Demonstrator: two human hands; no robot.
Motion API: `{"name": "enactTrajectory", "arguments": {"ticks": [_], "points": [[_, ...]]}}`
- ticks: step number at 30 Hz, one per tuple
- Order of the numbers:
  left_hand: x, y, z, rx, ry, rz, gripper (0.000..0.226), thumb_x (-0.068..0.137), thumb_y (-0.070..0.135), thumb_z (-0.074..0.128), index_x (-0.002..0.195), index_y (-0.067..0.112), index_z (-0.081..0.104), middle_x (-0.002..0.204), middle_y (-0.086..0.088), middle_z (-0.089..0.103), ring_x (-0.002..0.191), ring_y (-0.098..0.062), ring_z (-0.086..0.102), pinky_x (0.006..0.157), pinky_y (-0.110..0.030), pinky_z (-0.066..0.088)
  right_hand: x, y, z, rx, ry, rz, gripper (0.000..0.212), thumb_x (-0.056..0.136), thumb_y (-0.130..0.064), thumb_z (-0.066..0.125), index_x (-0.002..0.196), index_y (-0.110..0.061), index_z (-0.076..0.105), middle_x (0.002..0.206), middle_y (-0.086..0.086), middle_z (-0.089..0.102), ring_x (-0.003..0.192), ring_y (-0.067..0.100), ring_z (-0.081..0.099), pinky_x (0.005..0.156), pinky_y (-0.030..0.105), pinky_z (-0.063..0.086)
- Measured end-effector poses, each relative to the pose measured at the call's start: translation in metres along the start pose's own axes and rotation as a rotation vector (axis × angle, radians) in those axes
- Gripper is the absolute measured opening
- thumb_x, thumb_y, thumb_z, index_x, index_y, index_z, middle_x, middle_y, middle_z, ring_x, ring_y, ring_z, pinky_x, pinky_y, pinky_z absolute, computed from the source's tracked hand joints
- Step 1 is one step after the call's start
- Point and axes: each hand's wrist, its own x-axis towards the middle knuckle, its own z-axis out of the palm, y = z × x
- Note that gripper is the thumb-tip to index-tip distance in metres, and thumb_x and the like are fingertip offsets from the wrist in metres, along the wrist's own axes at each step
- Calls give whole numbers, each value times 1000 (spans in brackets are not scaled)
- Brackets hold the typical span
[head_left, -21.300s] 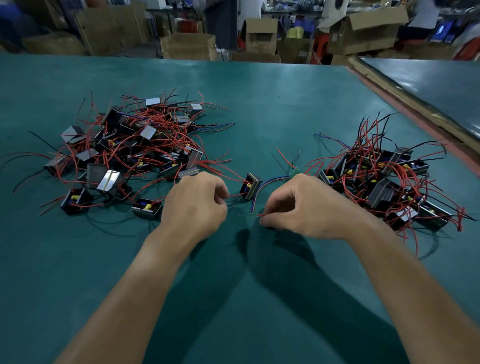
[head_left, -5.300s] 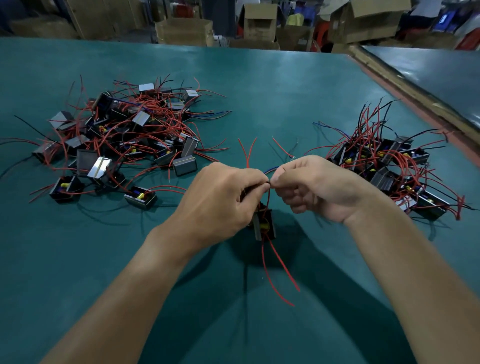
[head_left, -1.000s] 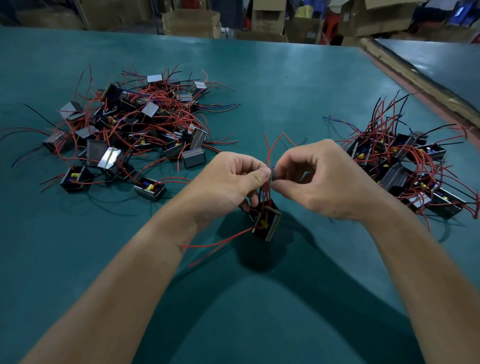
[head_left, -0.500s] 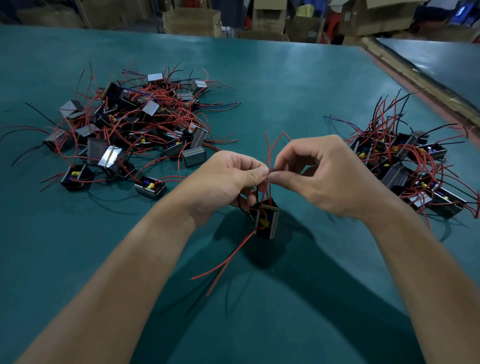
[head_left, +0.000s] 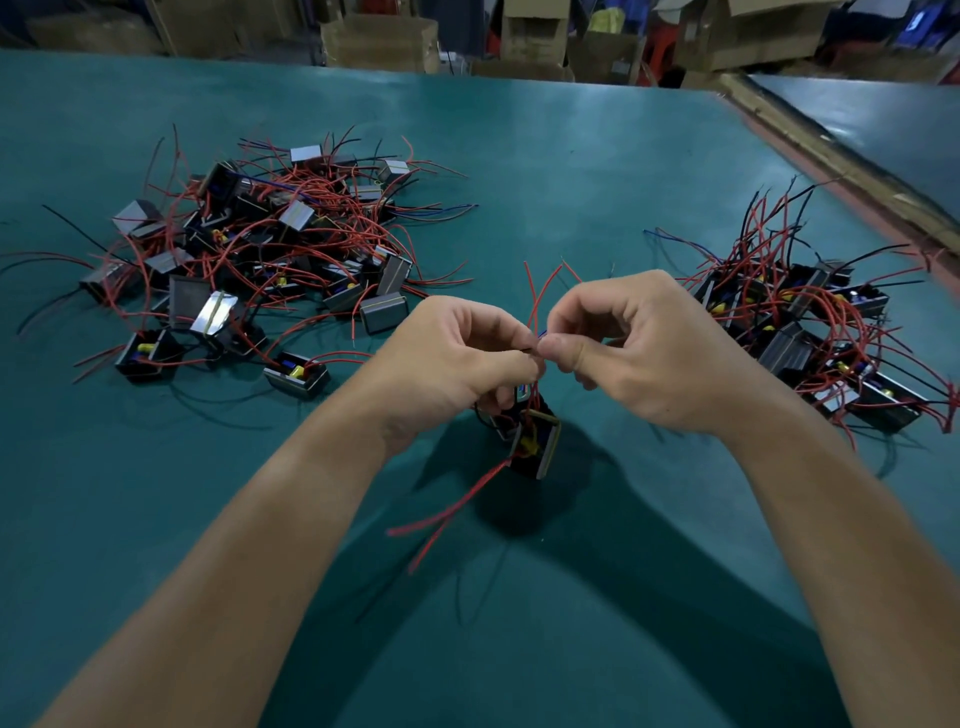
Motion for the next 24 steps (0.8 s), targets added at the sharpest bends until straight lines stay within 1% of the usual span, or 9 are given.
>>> {"name": "enactTrajectory", "arguments": {"ticks": [3,6,10,12,15,17,19,22,24], "points": [[2,-2,4,40,66,55,18,80,-7,68,72,8,64,54,0,59,42,-9,50,45,-20,43,0,-1,-1,-5,-2,72,17,92,-15,68,74,-16,68,63,0,66,54,12,55,57,43,52],[4,-5,7,131,139,170,19,78,-3,73,69,13,65,56,7,62,45,-10,50,47,-22,43,1,-2,0,13,7,138,20,93,-13,66,73,-14,67,55,-10,61,52,9,53,55,41,51],[3,-9,8,335,224,398,17,76,7,79,66,17,70,51,15,59,43,2,47,46,-11,34,3,-6,5,143,-16,303,29,95,-11,62,67,-12,63,49,-7,53,46,10,49,44,27,45],[3,-10,8,393,266,489,17,74,6,81,64,16,71,45,17,53,41,3,43,46,-8,30,4,-9,5,289,-47,425,29,95,-9,59,67,-9,61,49,-4,49,42,9,45,43,22,42],[2,-10,10,479,307,581,15,73,5,82,64,13,73,48,22,51,43,4,43,48,-7,29,4,-11,3,448,-134,569,27,95,-12,58,68,-13,59,51,-5,47,42,8,43,42,20,43],[2,-11,8,462,272,548,13,73,6,82,66,14,74,46,22,52,42,4,45,47,-8,30,3,-10,2,482,-160,587,26,95,-12,57,69,-12,60,52,-4,49,43,9,45,43,21,46],[3,-10,6,371,204,447,10,76,8,80,70,14,75,49,15,60,42,3,47,45,-13,36,3,-8,1,469,-133,532,24,96,-10,58,72,-7,61,55,0,51,44,9,47,45,22,50],[4,-6,5,202,168,284,12,84,5,73,72,9,73,56,-4,67,41,-7,53,43,-19,43,3,-6,2,429,-26,358,22,95,-7,61,73,-5,64,56,0,58,45,9,52,47,23,52],[3,-4,3,68,144,189,15,86,2,70,72,8,71,57,-2,66,39,-8,52,42,-19,44,2,-4,1,374,16,227,21,93,-3,65,73,-8,68,58,-1,63,49,11,56,50,23,53]]}}
